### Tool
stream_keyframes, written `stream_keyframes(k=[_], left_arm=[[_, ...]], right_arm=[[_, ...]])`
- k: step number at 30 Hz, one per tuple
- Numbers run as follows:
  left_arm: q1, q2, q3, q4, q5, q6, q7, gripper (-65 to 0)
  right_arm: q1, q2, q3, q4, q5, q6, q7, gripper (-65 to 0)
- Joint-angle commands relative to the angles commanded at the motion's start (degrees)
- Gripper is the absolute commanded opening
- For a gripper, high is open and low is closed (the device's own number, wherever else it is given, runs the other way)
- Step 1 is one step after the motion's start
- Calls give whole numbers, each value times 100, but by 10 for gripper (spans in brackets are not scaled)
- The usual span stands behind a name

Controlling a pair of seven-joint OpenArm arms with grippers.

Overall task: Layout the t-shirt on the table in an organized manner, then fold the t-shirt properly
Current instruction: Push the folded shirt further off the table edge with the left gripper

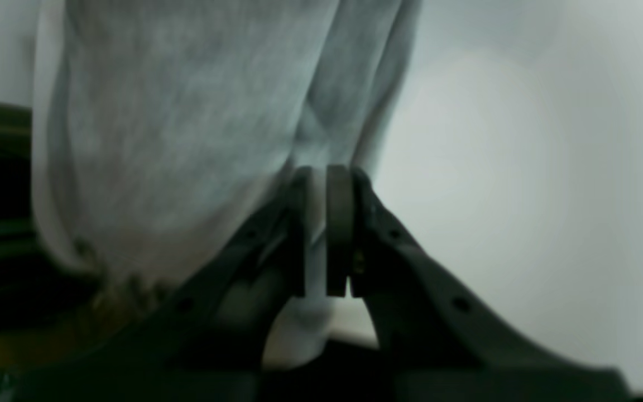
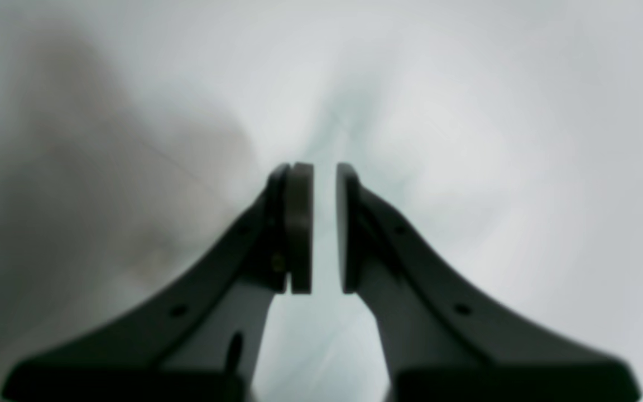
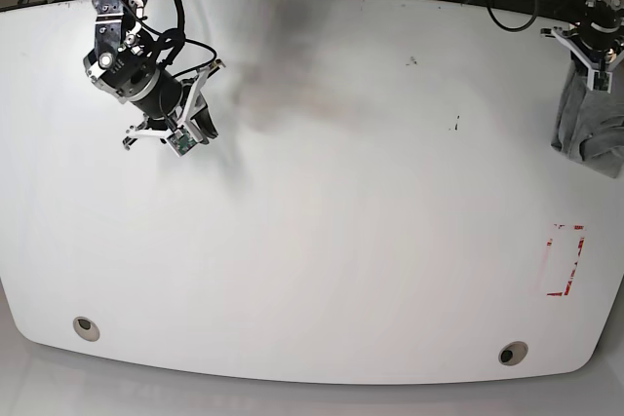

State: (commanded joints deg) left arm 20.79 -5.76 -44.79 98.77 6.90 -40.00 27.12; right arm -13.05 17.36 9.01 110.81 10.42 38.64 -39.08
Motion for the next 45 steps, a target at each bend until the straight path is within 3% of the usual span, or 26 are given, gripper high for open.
stream_keyframes(k=[13, 18, 36, 41, 45], left_arm=[[-1046, 0, 167, -589, 44, 0, 0, -618], [-1380, -237, 176, -1011, 378, 0, 0, -618], [-1811, -1125, 149, -2365, 360, 0, -114, -618], [-1996, -1213, 132, -2558, 360, 0, -457, -618], [-2031, -1222, 176, -2567, 360, 0, -484, -618]], right_arm=[[-9, 0, 9, 0, 9, 0, 0, -586], [-26, 0, 44, 0, 9, 0, 0, -586], [-167, 0, 44, 123, 9, 0, 9, -586], [-202, 0, 44, 167, 9, 0, 9, -586], [-237, 0, 44, 167, 9, 0, 9, -586]])
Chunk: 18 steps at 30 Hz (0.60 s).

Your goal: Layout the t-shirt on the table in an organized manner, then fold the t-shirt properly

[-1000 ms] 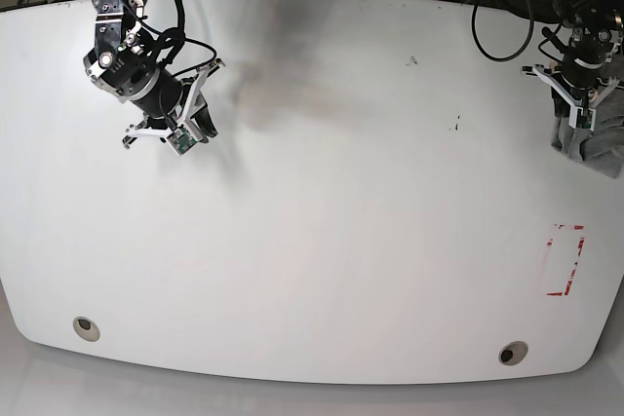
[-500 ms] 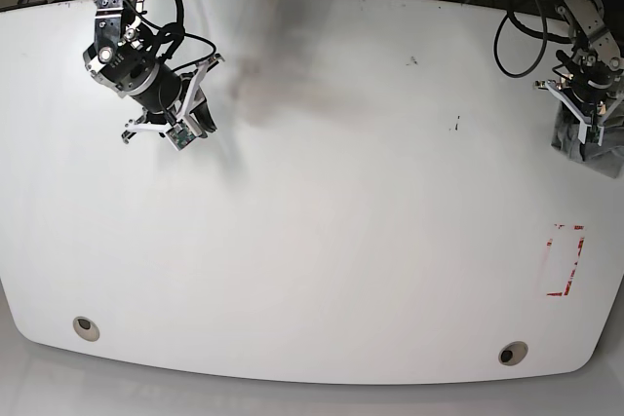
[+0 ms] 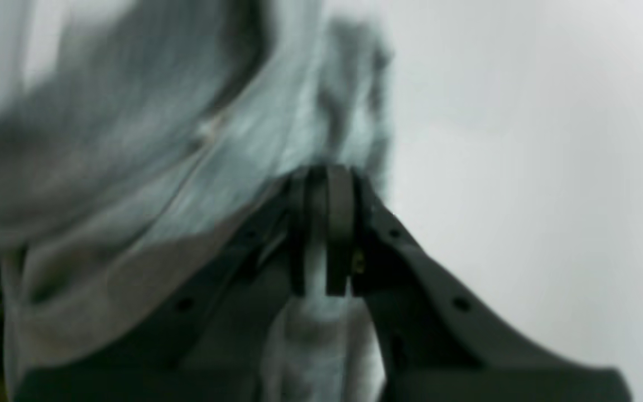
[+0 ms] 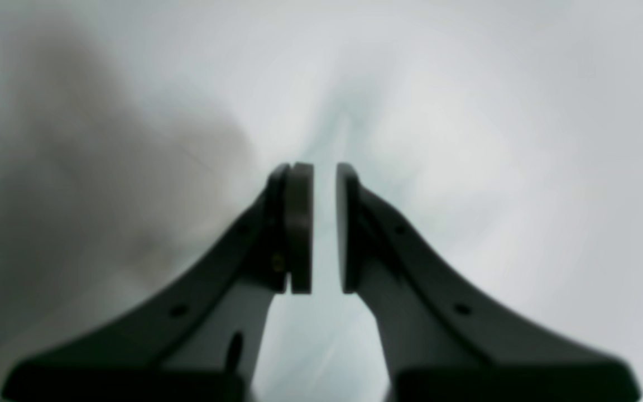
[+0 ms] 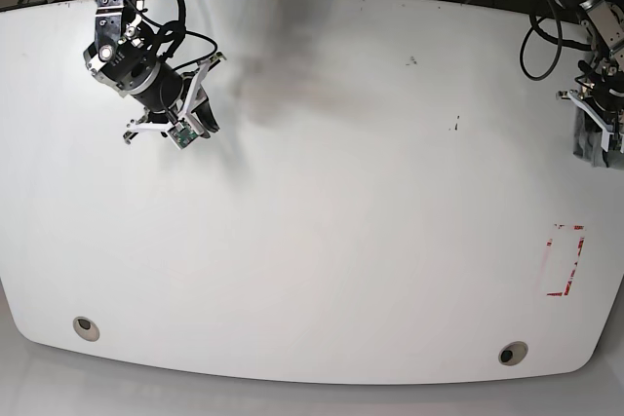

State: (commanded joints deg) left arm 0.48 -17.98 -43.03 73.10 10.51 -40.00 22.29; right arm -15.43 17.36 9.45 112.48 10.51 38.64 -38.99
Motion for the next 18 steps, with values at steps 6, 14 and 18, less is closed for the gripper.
stream_keyframes(k=[6, 14, 18], left_arm=[[-158, 44, 9, 185, -9, 0, -35, -618], [-176, 545, 571, 1152, -9, 0, -44, -618], [-97, 993, 1125, 1829, -9, 0, -193, -618]], right_arm=[[-9, 0, 0, 202, 0, 0, 0, -586], [132, 18, 132, 246, -53, -26, 35, -586], [211, 9, 273, 220, -70, -62, 299, -586]])
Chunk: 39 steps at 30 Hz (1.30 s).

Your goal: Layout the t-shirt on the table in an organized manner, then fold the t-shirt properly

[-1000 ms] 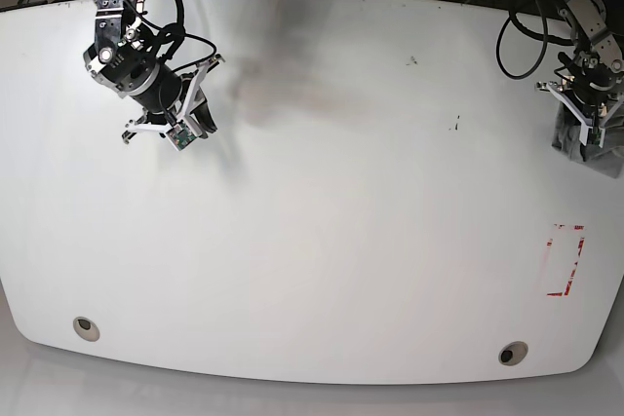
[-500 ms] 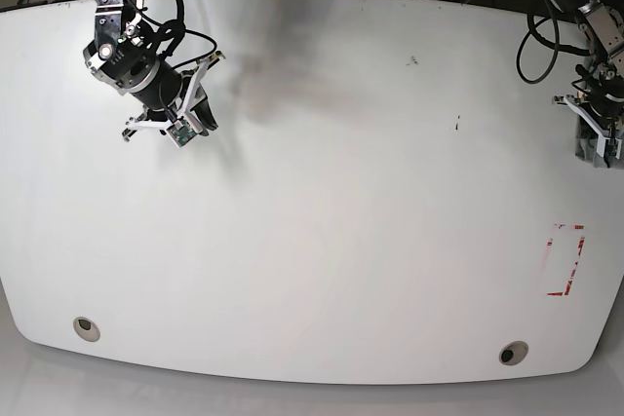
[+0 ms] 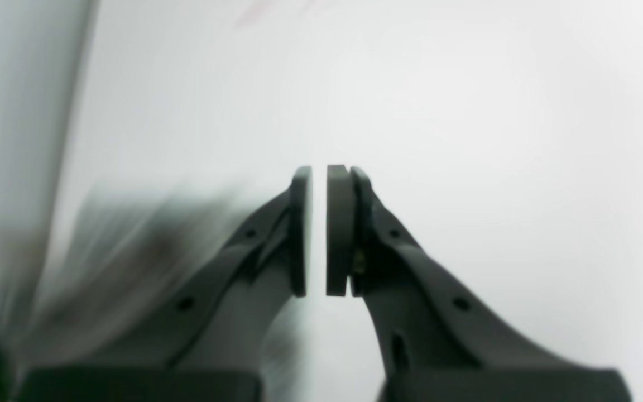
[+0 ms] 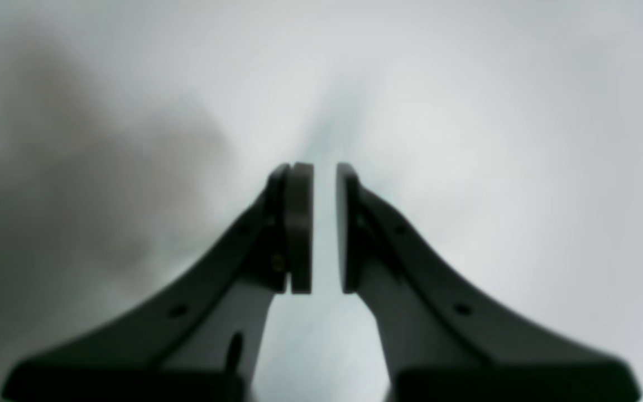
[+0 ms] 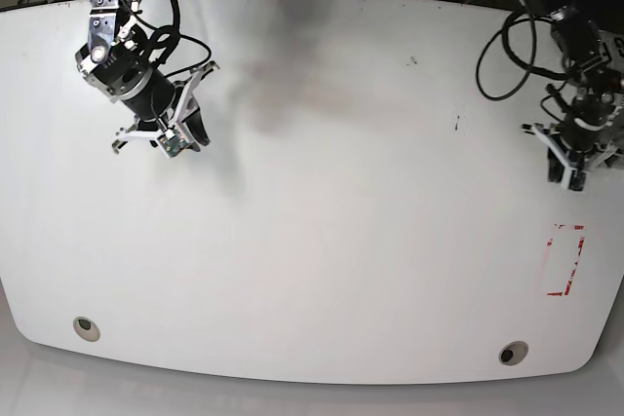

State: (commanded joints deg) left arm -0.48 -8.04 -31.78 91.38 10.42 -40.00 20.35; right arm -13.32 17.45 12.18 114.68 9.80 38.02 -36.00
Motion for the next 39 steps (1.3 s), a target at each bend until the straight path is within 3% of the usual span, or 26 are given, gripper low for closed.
stream_keyframes(k=[8, 13, 17, 22, 26, 33, 39], left_arm=[[510, 826, 721, 1029, 35, 0, -941, -618], [791, 1160, 835, 1284, 44, 0, -1222, -618], [1231, 1380, 826, 1591, 35, 0, -1345, -618], [1705, 1486, 809, 1697, 26, 0, -1644, -618], [2171, 1486, 791, 1741, 0, 0, -1873, -618], [2884, 1495, 791, 1855, -9, 0, -2057, -618], [3288, 1697, 571, 1987, -9, 0, -2066, -618]], right_arm=[[-53, -62, 35, -211, -862, -70, 1002, -586], [-237, -431, 440, -211, -985, -70, 1433, -582], [-492, -853, 976, -290, -993, -44, 2136, -579], [-668, -967, 1204, -615, -993, -79, 2804, -579], [-949, -1046, 1266, -659, -1002, -88, 3051, -579], [-1503, -1160, 1574, -712, -1002, -466, 3596, -581], [-1925, -1178, 1653, -659, -1002, -510, 3604, -583]])
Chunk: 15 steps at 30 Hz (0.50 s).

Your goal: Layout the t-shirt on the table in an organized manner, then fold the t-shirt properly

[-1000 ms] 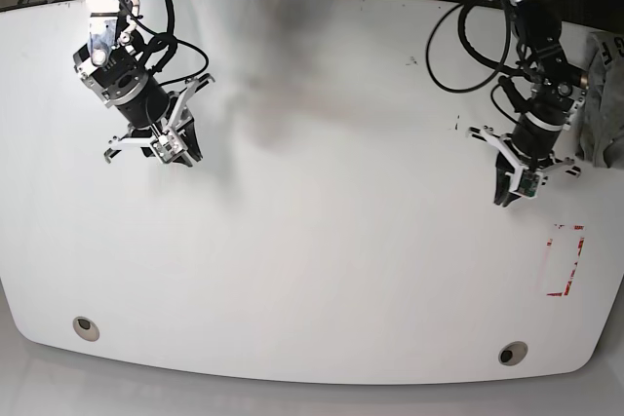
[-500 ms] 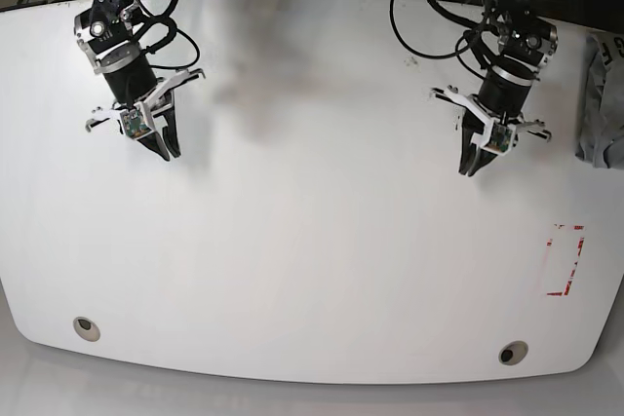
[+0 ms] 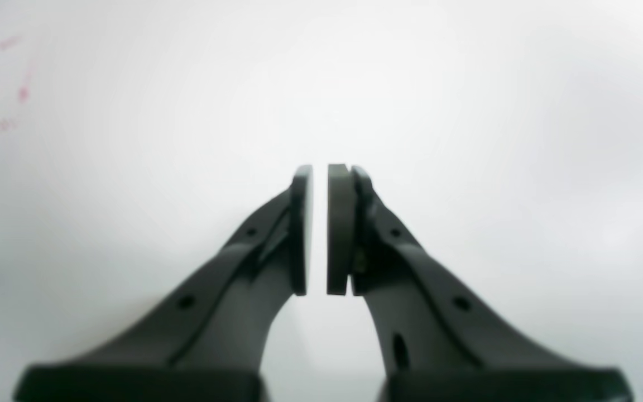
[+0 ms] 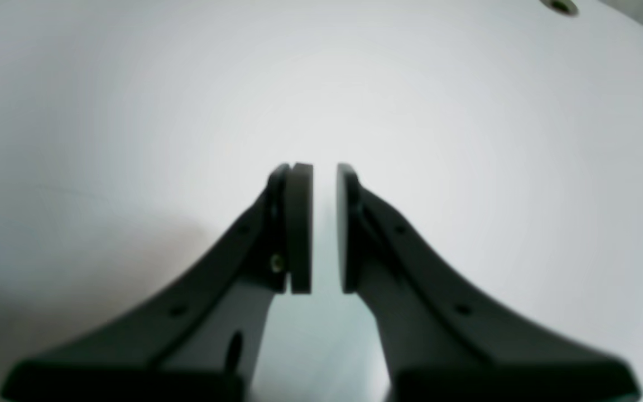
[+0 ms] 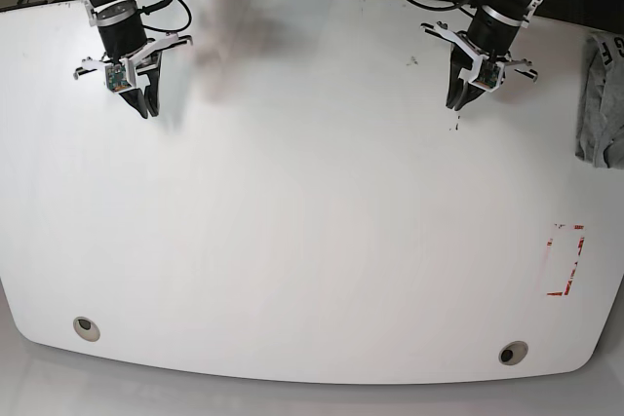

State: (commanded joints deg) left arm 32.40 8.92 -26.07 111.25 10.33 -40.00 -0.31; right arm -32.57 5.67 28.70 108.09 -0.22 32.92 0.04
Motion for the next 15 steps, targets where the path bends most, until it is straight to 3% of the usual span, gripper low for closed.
stream_keyframes(k=[5, 15], left_arm=[[132, 8, -396, 18, 9, 0, 0, -618], [791, 8, -897, 18, 0, 0, 0, -618]], right_arm=[[-396, -35, 202, 53, 62, -9, 9, -583], [-1495, -448, 492, 299, 132, 35, 9, -584]])
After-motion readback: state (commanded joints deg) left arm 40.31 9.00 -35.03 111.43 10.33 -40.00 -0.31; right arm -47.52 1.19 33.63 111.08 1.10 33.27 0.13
